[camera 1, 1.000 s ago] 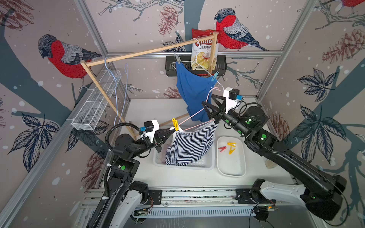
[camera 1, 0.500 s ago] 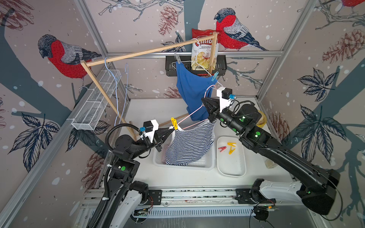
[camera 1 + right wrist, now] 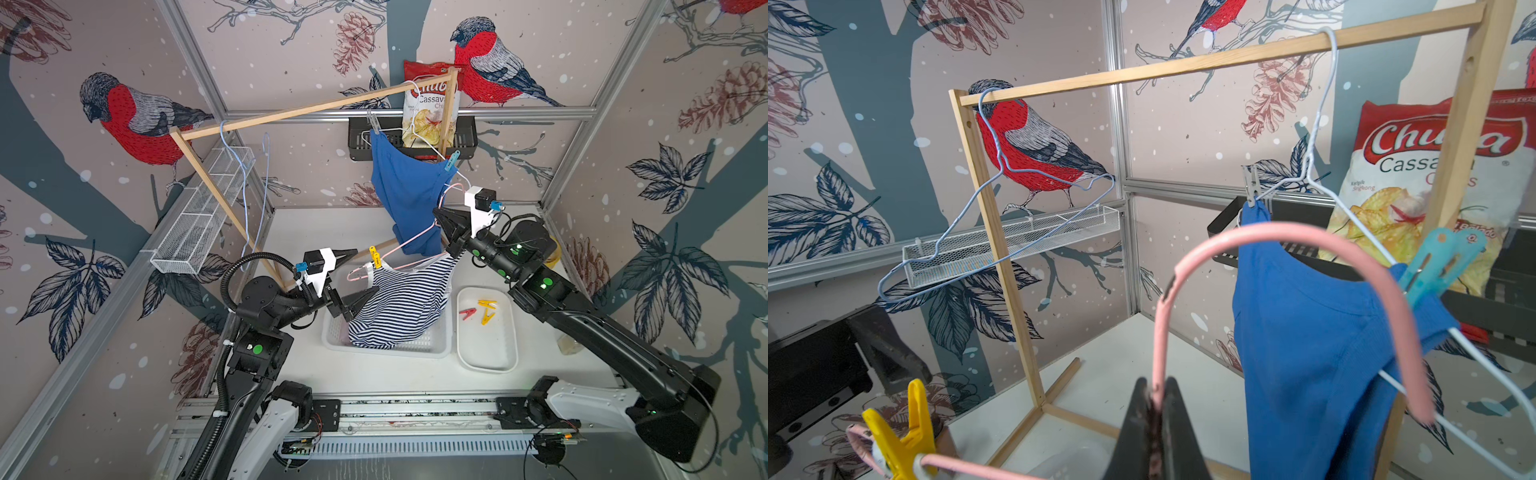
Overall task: Remove the clothespins securing tank tops to the hanger
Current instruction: Adjust the hanger.
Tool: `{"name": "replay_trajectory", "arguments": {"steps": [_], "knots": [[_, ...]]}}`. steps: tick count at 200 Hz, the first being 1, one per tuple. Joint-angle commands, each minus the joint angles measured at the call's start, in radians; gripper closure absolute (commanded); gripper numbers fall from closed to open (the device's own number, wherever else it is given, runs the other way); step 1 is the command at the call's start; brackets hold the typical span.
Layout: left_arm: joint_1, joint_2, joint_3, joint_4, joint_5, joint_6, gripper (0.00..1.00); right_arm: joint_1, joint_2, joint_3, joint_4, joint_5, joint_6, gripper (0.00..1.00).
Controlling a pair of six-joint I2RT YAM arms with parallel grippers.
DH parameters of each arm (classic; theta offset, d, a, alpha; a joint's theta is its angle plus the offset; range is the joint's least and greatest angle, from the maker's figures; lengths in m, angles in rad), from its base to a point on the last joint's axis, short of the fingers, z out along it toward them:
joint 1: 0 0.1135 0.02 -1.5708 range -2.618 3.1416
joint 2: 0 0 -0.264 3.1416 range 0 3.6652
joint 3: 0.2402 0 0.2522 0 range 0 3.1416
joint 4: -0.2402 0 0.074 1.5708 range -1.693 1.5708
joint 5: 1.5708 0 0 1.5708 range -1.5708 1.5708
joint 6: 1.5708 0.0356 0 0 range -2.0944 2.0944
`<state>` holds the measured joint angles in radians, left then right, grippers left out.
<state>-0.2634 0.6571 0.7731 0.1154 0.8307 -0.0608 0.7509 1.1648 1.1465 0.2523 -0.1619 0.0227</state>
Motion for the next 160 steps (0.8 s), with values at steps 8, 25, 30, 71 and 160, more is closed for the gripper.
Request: {"name": "replay_trajectory", "arguments": {"steps": [8, 25, 30, 71, 160], "knots": [[0.000, 0.037, 0.053, -0.007, 0.015, -0.005, 0.01, -0.005, -0.007, -0.008, 0.016, -0.098, -0.023, 1.00], [-0.001, 0.069, 0.089, -0.042, 0.038, -0.001, 0.01, -0.006, -0.003, -0.014, 0.018, -0.101, -0.022, 1.00], [0.000, 0.076, 0.093, -0.045, 0.041, -0.002, 0.01, -0.004, -0.001, -0.015, 0.018, -0.101, -0.021, 1.00], [-0.001, 0.115, 0.111, -0.049, 0.070, -0.036, 0.17, 0.001, 0.003, -0.012, 0.017, -0.089, -0.028, 1.00], [-0.017, 0.168, 0.134, -0.068, 0.096, -0.041, 0.50, 0.006, 0.024, -0.001, 0.015, -0.035, -0.044, 1.00]]}}
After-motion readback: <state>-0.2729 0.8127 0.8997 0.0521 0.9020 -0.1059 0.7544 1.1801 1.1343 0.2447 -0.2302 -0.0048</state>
